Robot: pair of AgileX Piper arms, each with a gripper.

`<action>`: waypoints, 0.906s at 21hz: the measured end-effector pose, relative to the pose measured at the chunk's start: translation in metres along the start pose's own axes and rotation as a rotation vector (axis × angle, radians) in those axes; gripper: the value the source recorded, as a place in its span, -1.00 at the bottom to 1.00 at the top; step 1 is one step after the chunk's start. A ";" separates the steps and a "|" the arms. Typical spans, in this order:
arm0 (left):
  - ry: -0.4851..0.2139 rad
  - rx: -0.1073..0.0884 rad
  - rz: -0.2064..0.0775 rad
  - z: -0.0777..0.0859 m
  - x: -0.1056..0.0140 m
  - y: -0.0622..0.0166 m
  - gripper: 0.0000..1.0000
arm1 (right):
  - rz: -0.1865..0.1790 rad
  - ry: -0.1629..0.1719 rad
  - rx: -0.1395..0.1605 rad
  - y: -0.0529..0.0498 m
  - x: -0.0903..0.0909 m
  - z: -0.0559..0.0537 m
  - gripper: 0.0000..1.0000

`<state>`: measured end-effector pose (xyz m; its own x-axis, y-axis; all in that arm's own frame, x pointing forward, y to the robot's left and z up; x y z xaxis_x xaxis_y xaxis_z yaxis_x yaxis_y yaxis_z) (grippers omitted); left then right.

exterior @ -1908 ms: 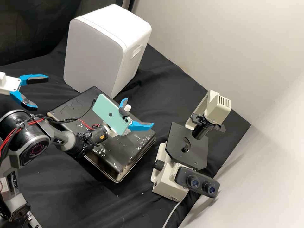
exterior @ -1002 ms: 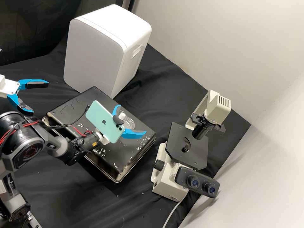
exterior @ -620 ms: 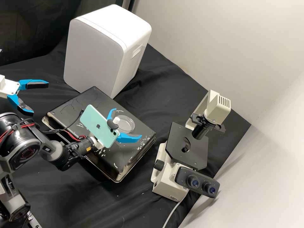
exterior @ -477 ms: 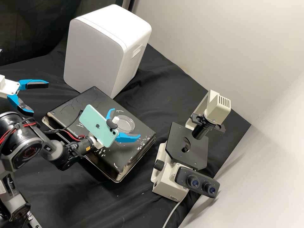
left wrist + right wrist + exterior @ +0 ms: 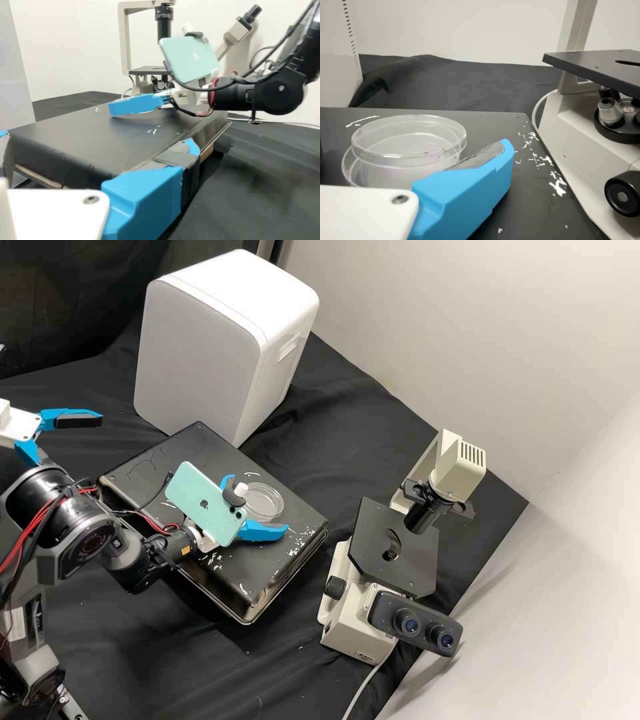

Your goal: Place the petri dish on the microscope

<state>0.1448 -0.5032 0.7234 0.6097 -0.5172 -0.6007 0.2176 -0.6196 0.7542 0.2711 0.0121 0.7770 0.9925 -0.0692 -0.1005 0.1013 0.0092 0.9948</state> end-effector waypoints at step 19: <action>0.001 -0.004 -0.010 -0.001 0.001 -0.0018 1.00 | 0.013 0.007 -0.018 0.001 0.007 -0.001 1.00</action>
<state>0.1453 -0.5022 0.7218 0.6081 -0.5107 -0.6078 0.2264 -0.6223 0.7493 0.2785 0.0125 0.7768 0.9942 -0.0625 -0.0877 0.0896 0.0280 0.9956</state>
